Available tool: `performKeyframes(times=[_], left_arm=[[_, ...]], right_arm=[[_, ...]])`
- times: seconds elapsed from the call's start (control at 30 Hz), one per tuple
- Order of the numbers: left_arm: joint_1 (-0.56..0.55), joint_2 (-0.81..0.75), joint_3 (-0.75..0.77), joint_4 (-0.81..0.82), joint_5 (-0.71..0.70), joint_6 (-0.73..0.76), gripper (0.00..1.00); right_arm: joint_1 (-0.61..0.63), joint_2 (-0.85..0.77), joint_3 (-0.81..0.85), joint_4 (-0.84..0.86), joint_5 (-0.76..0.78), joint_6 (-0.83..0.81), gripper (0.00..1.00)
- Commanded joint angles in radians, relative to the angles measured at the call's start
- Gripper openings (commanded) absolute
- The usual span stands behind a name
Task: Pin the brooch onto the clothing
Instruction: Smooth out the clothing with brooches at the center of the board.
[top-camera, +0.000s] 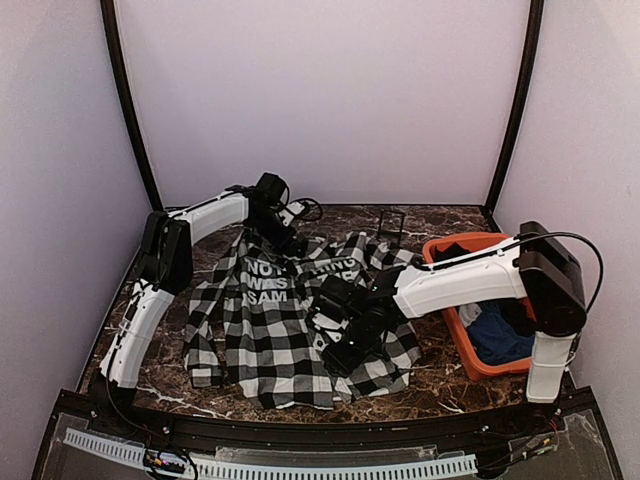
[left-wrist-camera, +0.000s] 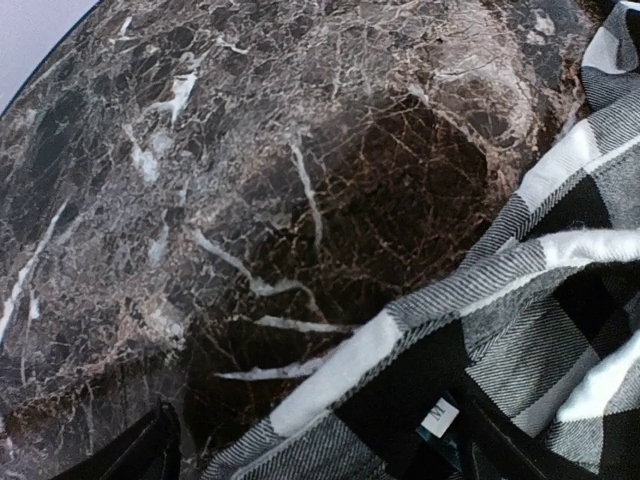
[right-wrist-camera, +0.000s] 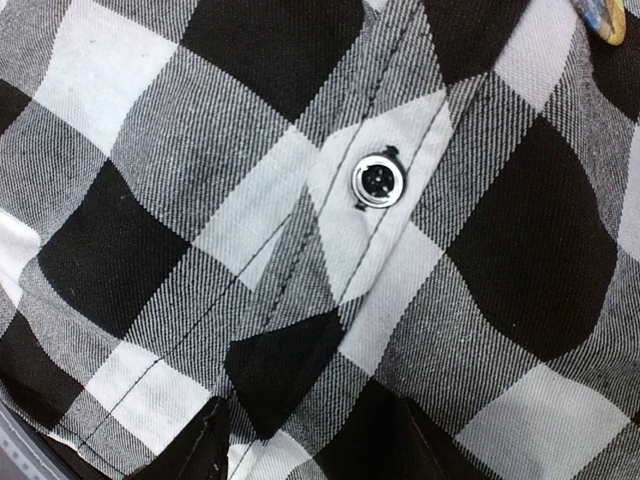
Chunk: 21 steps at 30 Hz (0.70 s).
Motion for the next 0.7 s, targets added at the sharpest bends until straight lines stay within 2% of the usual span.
performKeyframes(times=[0.0, 0.3, 0.43, 0.67], left_arm=[[-0.037, 0.045, 0.021, -0.065, -0.265, 0.038, 0.95], [-0.033, 0.117, 0.058, -0.052, -0.676, 0.002, 0.88], [-0.003, 0.120, 0.063, -0.026, -0.757, -0.008, 0.88], [0.038, 0.104, 0.063, 0.039, -0.807, -0.009, 0.92]], right_arm=[[0.021, -0.004, -0.029, -0.084, -0.004, 0.023, 0.53], [0.031, -0.029, -0.053, -0.081, 0.001, 0.037, 0.54], [0.036, -0.032, -0.074, -0.075, -0.005, 0.040, 0.54], [0.038, -0.023, -0.136, -0.045, -0.033, 0.049, 0.53]])
